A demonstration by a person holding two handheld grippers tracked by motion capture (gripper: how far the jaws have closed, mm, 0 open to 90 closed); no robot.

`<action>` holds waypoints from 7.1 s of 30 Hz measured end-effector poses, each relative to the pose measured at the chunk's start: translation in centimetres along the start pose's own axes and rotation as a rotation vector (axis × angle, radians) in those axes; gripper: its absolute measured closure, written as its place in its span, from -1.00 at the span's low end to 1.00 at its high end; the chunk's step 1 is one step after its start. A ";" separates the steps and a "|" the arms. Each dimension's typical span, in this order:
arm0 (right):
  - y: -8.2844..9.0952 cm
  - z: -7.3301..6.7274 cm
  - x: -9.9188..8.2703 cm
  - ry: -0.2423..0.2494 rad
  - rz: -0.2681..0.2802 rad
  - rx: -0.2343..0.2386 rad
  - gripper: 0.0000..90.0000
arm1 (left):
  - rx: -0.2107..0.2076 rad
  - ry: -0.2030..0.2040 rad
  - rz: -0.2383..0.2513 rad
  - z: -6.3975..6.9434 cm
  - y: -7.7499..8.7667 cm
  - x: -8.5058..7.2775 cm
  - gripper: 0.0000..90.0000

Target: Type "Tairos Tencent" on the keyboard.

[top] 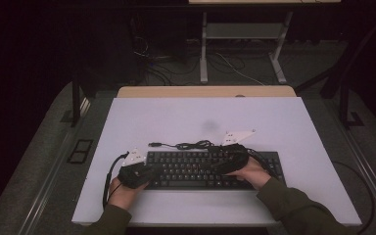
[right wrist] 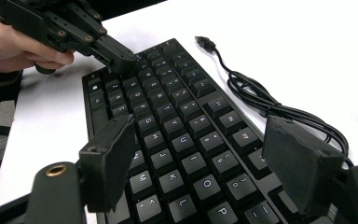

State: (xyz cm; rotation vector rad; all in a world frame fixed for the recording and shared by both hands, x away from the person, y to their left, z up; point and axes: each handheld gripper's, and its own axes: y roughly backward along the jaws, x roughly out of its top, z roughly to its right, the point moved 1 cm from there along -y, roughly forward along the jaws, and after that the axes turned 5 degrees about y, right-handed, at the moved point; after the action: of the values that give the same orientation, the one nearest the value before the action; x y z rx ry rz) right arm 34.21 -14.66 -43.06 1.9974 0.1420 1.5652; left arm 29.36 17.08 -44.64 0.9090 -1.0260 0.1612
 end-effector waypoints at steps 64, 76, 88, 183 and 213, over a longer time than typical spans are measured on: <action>-1.2 0.8 1.0 -0.023 -0.006 -0.018 -0.33 | -0.012 -0.004 0.033 1.4 0.1 0.7 -0.36; -1.5 0.6 0.7 -0.001 -0.064 -0.031 0.22 | -0.014 0.000 0.028 1.7 -0.2 0.8 -0.71; -2.1 0.2 0.5 0.018 -0.120 0.000 0.67 | -0.005 0.005 0.032 1.9 -0.4 0.8 -1.00; 0.7 0.6 -0.7 -0.016 -0.060 -0.104 -0.34 | -0.032 -0.054 0.021 1.8 -2.0 2.0 -0.84; 2.7 0.7 -1.8 -0.050 -0.048 -0.156 -0.35 | -0.075 -0.075 -0.021 1.4 -3.0 3.2 0.93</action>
State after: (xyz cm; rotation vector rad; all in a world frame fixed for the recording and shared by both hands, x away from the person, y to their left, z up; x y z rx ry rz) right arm 33.55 -17.88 -43.34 1.8965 0.0461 1.4494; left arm 31.72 13.28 -43.60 0.8628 -1.0843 0.0711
